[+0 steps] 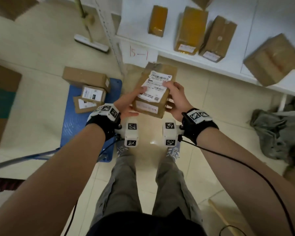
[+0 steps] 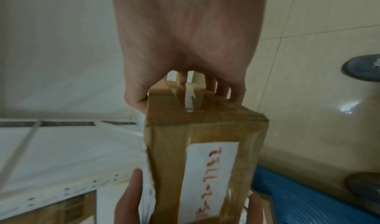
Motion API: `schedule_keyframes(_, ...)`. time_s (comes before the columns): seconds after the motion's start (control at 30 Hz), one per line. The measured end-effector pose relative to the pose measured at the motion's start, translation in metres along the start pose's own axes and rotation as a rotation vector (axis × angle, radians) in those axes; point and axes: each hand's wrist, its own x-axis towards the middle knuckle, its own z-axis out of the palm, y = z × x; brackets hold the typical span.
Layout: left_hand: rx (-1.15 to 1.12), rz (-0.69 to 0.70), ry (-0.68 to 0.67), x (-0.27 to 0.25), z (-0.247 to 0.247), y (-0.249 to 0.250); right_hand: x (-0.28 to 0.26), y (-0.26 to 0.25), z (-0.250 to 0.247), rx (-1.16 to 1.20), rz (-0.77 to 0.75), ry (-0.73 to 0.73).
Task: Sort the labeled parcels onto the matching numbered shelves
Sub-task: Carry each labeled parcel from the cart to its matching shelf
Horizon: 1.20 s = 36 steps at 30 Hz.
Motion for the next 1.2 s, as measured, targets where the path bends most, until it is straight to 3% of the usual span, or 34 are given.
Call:
schedule_keyframes(0.33, 0.138, 0.118, -0.096, -0.083, 0.042, 0.072, -0.110, -0.076, -0.046, -0.083, -0.072, -0.151)
schedule_keyframes(0.5, 0.262, 0.210, -0.097, -0.121, 0.065, 0.115, -0.151, -0.112, -0.058, -0.098, -0.087, -0.113)
schedule_keyframes(0.63, 0.306, 0.246, -0.175, -0.139, 0.081, 0.139, -0.167, -0.133, -0.067, -0.116, -0.133, -0.082)
schedule_keyframes(0.8, 0.341, 0.361, -0.167, -0.159, 0.100, 0.163, -0.180, -0.159, -0.079, -0.121, -0.196, -0.067)
schedule_keyframes(1.07, 0.297, 0.338, -0.327, -0.186, 0.122, 0.203, -0.199, -0.200, -0.093, -0.080, -0.278, -0.096)
schedule_keyframes(1.2, 0.279, 0.371, -0.325, -0.193, 0.131, 0.220, -0.214, -0.215, -0.097, -0.135, -0.336, -0.022)
